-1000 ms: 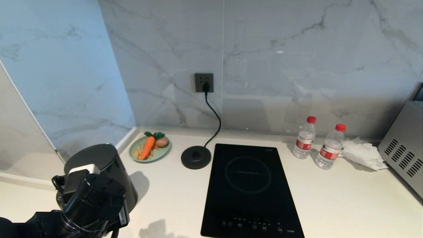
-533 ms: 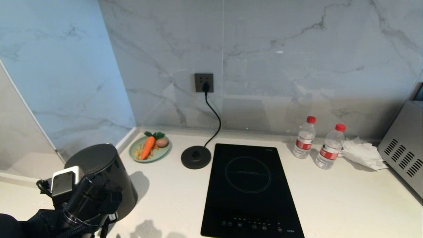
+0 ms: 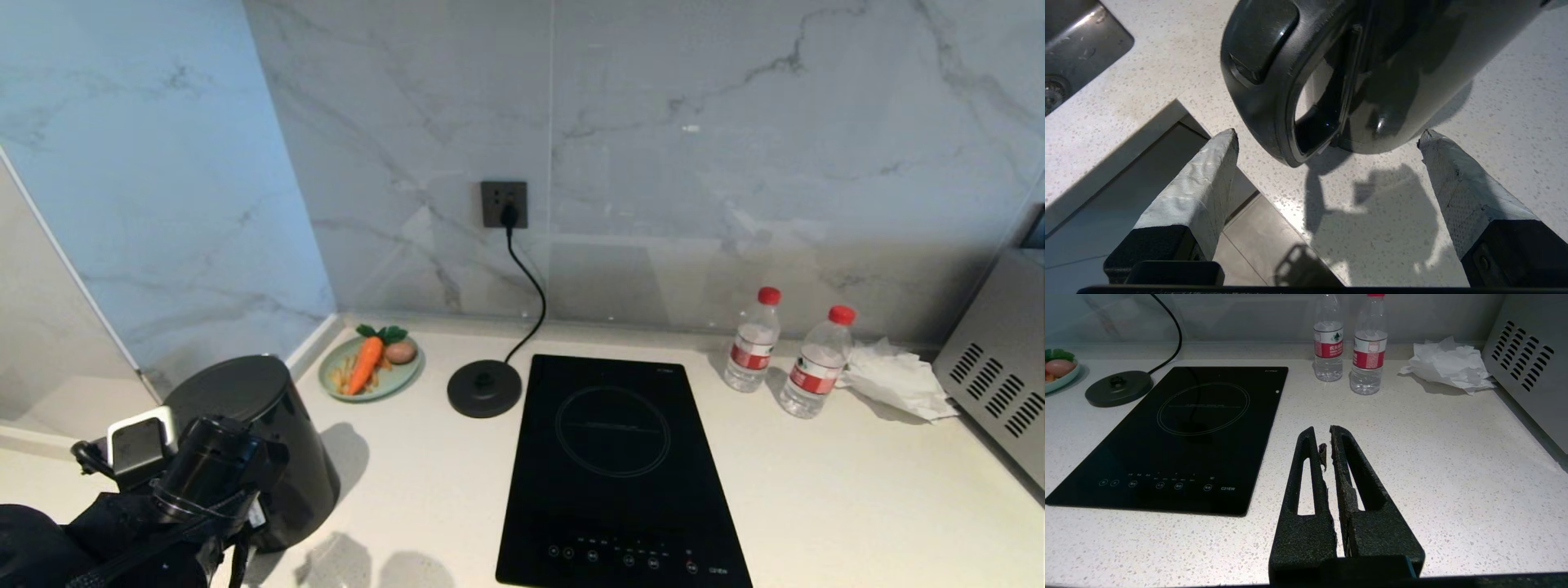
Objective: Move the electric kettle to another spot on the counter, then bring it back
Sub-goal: Grab the kettle
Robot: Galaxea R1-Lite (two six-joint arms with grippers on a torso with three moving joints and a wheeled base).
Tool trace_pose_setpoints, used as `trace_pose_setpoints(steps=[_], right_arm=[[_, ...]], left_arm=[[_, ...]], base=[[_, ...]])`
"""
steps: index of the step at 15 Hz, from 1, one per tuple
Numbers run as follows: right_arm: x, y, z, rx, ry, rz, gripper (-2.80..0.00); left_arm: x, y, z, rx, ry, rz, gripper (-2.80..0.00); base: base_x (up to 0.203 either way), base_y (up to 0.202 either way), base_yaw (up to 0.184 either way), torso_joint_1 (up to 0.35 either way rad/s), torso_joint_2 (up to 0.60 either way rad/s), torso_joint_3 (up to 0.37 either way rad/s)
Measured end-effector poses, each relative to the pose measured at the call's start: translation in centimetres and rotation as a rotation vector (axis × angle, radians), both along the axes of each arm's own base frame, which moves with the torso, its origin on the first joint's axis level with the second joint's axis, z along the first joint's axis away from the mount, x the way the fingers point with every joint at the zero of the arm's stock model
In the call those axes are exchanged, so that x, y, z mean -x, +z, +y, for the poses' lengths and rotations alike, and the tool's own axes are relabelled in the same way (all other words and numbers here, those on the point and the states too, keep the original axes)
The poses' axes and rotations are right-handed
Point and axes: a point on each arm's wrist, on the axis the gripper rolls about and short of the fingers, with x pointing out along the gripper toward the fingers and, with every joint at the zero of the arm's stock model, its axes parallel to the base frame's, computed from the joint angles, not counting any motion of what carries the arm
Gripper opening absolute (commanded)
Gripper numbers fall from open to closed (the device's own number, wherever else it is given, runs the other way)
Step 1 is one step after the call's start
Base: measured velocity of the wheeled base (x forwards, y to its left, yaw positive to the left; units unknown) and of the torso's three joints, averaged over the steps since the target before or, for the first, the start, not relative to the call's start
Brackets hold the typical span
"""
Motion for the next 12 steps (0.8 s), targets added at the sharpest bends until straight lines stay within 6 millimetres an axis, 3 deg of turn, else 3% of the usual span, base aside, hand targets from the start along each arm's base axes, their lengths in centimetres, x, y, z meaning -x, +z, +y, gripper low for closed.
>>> trace_pose_setpoints(steps=[12], right_arm=[[0.0, 0.0, 0.0, 0.000, 0.000, -0.001, -2.80]], left_arm=[[0.3, -0.8, 1.7, -0.040, 0.079, 0.035, 0.00]], base=[[0.000, 0.000, 0.000, 0.000, 0.00, 0.000]])
